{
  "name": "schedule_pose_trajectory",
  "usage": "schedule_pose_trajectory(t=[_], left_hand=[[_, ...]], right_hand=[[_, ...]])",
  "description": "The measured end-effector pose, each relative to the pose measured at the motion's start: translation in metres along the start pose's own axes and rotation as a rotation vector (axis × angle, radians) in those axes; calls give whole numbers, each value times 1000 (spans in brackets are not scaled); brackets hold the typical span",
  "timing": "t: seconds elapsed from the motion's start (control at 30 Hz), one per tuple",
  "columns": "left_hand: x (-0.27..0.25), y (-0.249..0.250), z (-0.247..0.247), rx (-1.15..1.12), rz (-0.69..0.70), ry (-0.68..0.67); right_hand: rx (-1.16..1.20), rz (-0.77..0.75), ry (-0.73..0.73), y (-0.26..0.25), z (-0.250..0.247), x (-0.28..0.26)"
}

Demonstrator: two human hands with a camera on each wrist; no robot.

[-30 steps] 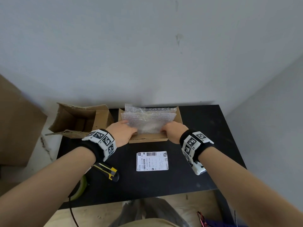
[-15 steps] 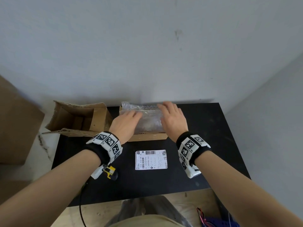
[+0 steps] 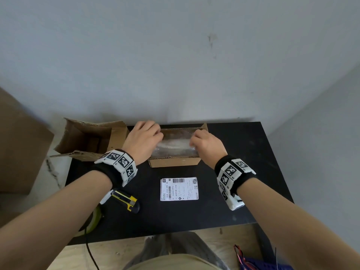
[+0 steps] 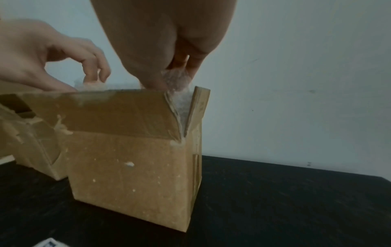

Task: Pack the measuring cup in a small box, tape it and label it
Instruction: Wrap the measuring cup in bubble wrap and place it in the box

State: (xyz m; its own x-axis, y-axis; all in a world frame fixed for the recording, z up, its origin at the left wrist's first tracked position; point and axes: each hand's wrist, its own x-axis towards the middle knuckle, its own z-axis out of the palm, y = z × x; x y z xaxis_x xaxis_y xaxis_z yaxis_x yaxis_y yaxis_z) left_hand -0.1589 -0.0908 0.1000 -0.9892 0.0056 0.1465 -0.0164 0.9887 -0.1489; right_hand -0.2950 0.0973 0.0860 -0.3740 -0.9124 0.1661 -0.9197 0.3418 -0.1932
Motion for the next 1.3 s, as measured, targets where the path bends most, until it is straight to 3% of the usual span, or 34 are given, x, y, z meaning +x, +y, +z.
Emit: schedule_pose_trajectory(t=[0.1,0.17,0.23,0.3,0.43,0.6,0.83,0.93,1.13,1.3], left_hand=[[-6,5,3,46,187,-6],[-10,7,4,12,267,-140],[-11,9,4,-54,229,-334],[-11,7,4,-90,150,-428],[-11,11,1,-95,65,-424],[-11,21,5,-107,-59,-464],[-17,22,21,-169,-78,-543],[-16,26,24,-291,-156,-505],[-4,48,12,-380,-274,-474],[1,61,19,-454,-357,-426]], right_hand=[[-56,-33,-103,-1,1,-7],[-92,-41,-211,-2,1,-7],[-115,2,-376,-2,-3,-6],[-97,66,-461,-3,-7,-6],[-49,203,-513,-13,-10,-3],[27,238,-558,-18,-6,-6],[52,276,-666,-22,3,-5],[133,330,-597,-24,4,-5],[127,400,-229,-31,12,-18],[175,481,-274,-41,16,-12]])
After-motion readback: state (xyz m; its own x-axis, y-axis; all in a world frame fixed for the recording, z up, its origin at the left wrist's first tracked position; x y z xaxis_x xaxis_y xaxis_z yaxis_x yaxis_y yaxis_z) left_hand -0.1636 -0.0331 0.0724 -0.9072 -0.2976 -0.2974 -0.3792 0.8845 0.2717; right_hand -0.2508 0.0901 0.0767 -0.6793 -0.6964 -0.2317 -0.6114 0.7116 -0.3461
